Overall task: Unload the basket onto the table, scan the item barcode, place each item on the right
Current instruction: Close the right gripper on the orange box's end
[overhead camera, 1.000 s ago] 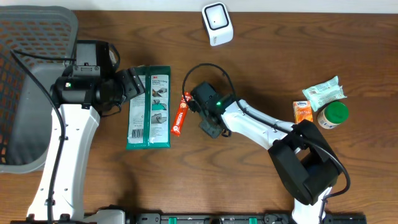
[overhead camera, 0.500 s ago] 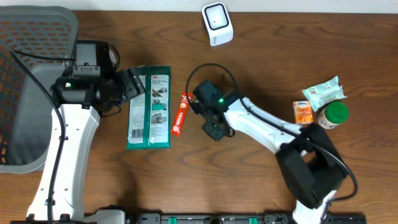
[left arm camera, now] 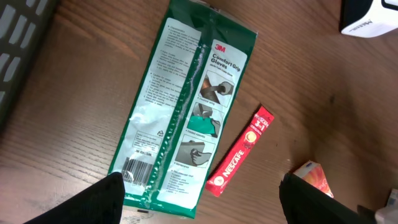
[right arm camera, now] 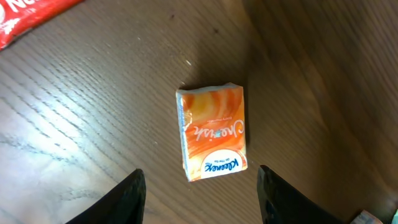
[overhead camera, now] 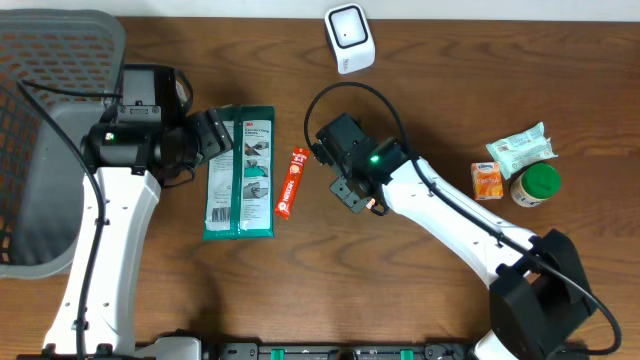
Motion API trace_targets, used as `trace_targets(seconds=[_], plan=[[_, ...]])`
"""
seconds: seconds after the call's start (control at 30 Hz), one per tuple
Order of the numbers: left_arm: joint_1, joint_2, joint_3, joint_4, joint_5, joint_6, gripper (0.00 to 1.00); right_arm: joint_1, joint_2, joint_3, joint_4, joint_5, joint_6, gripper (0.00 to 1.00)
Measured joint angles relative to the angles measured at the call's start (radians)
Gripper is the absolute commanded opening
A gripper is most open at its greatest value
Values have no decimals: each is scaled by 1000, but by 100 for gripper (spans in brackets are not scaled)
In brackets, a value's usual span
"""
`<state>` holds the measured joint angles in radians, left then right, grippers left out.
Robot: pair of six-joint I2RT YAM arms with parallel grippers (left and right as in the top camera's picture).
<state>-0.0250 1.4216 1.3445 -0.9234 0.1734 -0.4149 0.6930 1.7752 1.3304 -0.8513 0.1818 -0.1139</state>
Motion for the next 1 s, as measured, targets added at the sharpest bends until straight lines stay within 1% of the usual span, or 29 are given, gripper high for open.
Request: trace_targets(seconds=[0.33,0.43,0.6,0.8,1.0], plan=[[0,0,0,0,0,0,80,0,114,-4,20,17,0,54],[0,0,0,0,0,0,80,0,140,-4,38,17,0,52],[0,0,0,0,0,0,80,0,161,-5,53,18,0,47],[0,0,0,0,0,0,80,0,169,-5,60,18,0,47],[0,0,0,0,0,0,80,0,185,-6,64,18,0,44]])
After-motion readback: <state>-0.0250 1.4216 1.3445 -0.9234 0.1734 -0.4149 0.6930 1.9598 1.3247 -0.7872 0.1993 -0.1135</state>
